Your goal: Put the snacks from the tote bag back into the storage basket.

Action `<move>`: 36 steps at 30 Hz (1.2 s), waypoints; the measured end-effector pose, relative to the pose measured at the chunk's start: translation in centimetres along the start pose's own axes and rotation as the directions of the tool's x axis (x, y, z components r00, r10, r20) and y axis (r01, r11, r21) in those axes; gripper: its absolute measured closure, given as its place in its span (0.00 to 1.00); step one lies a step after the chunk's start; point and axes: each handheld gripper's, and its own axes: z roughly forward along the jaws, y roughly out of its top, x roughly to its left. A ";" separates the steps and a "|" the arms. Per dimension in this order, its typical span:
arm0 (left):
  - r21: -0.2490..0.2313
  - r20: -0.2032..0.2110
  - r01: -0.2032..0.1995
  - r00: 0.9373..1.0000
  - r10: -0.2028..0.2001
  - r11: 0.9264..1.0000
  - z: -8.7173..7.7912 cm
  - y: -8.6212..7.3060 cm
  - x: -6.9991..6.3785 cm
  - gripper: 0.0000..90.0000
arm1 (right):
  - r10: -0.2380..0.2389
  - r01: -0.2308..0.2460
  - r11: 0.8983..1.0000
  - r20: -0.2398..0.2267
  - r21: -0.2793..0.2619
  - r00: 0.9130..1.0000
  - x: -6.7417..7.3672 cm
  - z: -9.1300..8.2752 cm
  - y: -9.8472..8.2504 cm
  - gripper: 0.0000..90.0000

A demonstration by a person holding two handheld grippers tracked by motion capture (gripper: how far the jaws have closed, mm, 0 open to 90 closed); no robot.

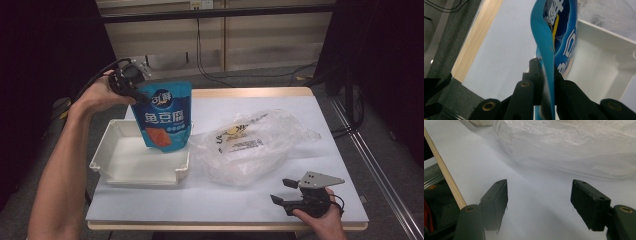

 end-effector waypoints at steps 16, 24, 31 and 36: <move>-0.148 0.003 0.176 0.984 -0.177 0.973 0.3 -1.5 -0.2 0.28 | 0.001 -0.001 1.000 -0.001 -0.009 1.000 0.0 -0.1 0.0 0.33; -0.228 0.018 0.226 0.974 -0.228 0.947 -0.5 -2.2 -1.2 0.15 | 0.002 -0.002 1.000 0.006 -0.016 1.000 0.0 -0.2 0.0 0.33; -0.274 -0.014 0.251 0.964 -0.265 0.928 -0.8 -3.3 -2.2 0.12 | 0.003 -0.003 1.000 0.004 -0.016 1.000 -0.1 -0.2 0.1 0.33; -0.315 -0.005 0.288 0.952 -0.305 0.904 -0.8 -4.2 -2.9 0.10 | 0.003 -0.003 1.000 0.007 -0.017 1.000 -0.1 -0.3 0.1 0.33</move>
